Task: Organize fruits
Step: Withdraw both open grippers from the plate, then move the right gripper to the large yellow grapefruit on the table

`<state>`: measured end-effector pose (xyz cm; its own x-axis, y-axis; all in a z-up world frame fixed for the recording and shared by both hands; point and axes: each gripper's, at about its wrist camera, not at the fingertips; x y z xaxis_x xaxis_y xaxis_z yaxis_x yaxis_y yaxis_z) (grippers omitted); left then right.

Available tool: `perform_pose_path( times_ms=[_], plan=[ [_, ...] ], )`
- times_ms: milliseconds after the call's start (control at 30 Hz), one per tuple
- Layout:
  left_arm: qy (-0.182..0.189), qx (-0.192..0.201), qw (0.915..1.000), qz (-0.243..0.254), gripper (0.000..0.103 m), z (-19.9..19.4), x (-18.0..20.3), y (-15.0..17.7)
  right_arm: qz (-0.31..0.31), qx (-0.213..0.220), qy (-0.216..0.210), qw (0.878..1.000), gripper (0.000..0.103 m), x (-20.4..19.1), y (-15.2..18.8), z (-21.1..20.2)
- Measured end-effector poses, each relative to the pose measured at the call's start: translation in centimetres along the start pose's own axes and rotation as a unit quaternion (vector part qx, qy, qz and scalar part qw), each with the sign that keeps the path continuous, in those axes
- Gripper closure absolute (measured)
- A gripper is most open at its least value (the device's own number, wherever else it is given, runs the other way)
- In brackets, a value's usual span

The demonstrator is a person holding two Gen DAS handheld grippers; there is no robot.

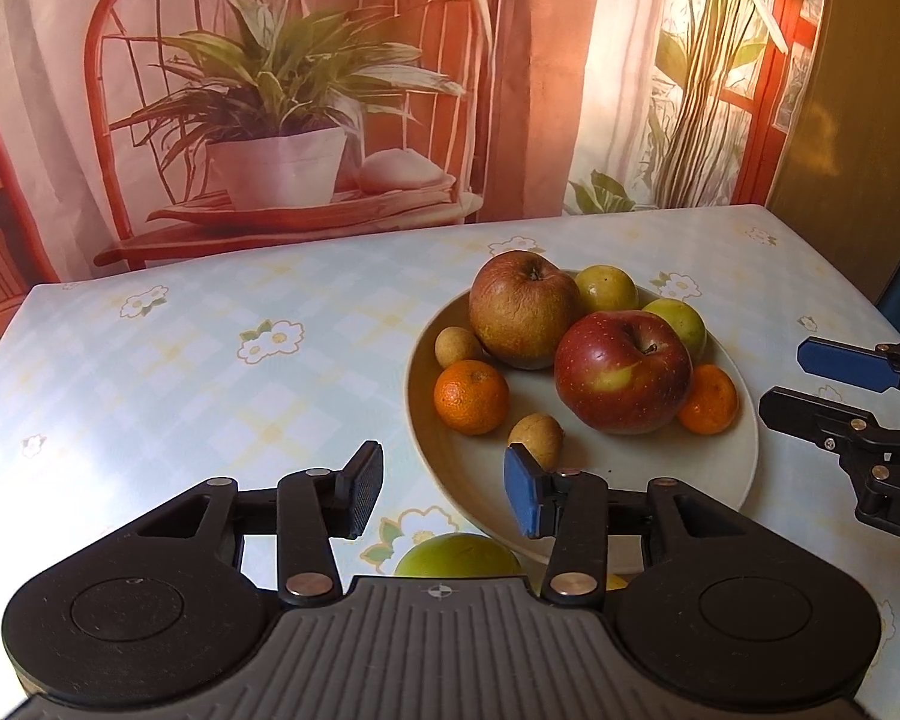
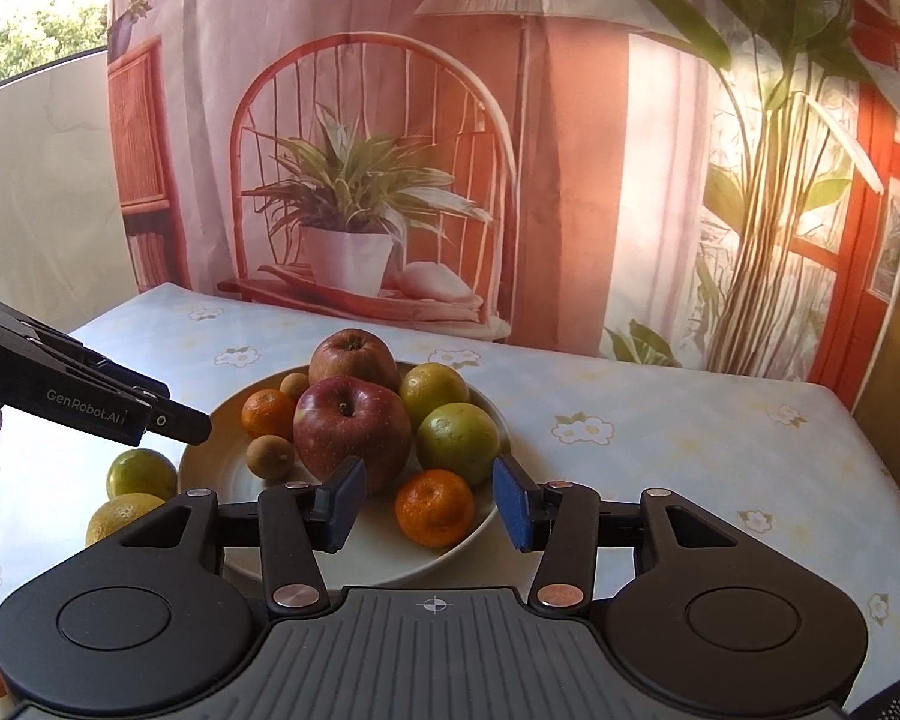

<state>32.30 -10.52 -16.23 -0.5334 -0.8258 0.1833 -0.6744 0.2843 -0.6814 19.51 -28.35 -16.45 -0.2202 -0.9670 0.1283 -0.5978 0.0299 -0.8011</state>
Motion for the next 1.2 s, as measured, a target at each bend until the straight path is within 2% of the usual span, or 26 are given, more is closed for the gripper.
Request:
perform_pose_path(
  times_ms=[267, 500, 833, 1067, 1200],
  plan=[
    [-0.002, 0.006, 0.9999, -0.013, 0.056, -3.9, -1.4, 2.2, 0.017, -0.001, -0.013, 1.0, 0.058, -1.0, 0.9, -3.2],
    [0.015, 0.009, 0.9995, -0.025, 0.056, -6.7, -1.3, 5.2, 0.013, -0.008, -0.026, 1.0, 0.054, -2.2, 2.6, -6.5],
    [0.032, 0.008, 0.999, -0.029, 0.056, -7.6, -0.3, 6.8, -0.008, -0.023, -0.054, 0.998, 0.051, -4.2, 4.3, -10.2],
    [0.042, 0.01, 0.9982, -0.042, 0.056, -7.8, -0.2, 7.5, -0.037, -0.059, -0.087, 0.994, 0.048, -5.9, 4.9, -10.6],
    [0.049, 0.01, 0.9973, -0.053, 0.056, -7.8, -0.3, 7.7, -0.059, -0.077, -0.084, 0.992, 0.048, -6.9, 5.3, -10.1]
  ],
)
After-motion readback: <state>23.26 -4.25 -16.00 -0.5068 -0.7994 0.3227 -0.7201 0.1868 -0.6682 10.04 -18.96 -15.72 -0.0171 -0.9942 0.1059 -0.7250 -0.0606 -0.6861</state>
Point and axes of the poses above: each gripper's, at about its wrist camera, not at the fingertips, and z roughly the way its jaws point, x to its right, y to its underside, and after that the axes turned 15 degrees about y, right-handed
